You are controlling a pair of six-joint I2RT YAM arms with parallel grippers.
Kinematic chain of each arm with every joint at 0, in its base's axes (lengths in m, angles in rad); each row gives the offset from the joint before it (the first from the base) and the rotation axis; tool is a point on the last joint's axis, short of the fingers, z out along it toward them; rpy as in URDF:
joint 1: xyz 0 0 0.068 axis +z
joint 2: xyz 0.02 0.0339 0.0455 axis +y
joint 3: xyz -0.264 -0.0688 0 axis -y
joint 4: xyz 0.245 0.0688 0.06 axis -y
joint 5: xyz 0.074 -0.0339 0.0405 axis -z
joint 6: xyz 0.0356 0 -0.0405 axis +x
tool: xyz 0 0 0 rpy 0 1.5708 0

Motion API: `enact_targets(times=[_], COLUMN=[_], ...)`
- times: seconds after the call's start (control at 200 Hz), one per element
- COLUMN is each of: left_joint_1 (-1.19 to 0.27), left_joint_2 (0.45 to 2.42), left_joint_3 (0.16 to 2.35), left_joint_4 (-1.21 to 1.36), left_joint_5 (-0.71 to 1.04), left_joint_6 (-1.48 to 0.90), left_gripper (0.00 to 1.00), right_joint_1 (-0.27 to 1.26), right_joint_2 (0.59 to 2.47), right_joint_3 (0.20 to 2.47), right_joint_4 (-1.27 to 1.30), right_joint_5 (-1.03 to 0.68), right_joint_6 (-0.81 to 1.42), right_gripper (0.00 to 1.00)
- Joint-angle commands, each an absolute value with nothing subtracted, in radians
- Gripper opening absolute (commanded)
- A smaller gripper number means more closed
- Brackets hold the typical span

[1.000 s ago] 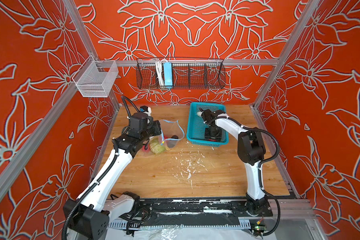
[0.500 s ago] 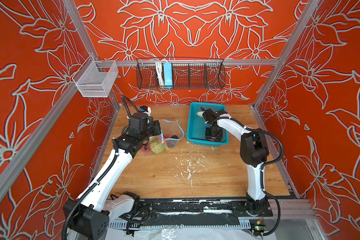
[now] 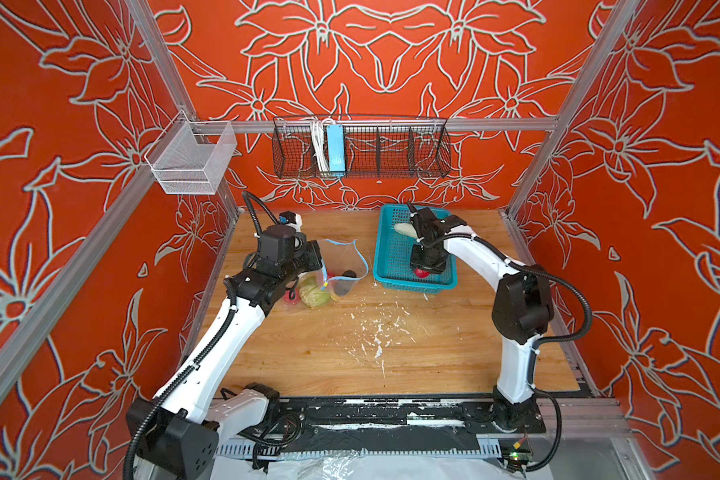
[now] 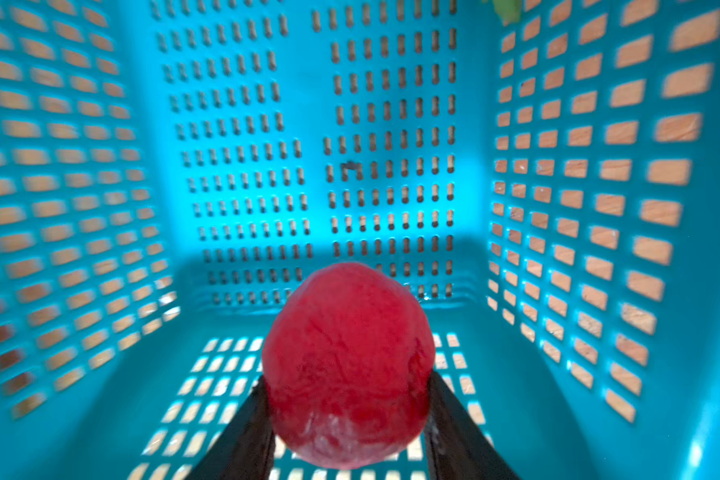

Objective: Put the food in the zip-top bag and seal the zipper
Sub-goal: 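Close the right gripper on the red beet in the basket, then lift the red beet with the right gripper over to the bag opening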

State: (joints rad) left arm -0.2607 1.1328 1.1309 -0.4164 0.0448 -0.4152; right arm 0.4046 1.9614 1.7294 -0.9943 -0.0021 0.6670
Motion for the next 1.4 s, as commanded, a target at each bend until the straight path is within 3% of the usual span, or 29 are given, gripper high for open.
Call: enact_targets(times=[0.0, 1.396], left_joint_1=[-0.258, -0.259], left_joint_2=[1.121, 1.113], left_joint_3=[1.123, 1.123], left_joint_4=[-0.399, -0.397], left_joint_5=[0.038, 0.040], left_joint_6=[-0.408, -0.408], left_gripper=[0.00, 0.00], right_joint_1=[0.405, 0.598], right_joint_2=[1.917, 1.827], right_joint_3=[1.709, 1.811], right_joint_4=[-0.966, -0.833], right_joint_5=[-0.029, -0.058], right_joint_6=[0.712, 0.752], right_gripper=[0.44, 0.44])
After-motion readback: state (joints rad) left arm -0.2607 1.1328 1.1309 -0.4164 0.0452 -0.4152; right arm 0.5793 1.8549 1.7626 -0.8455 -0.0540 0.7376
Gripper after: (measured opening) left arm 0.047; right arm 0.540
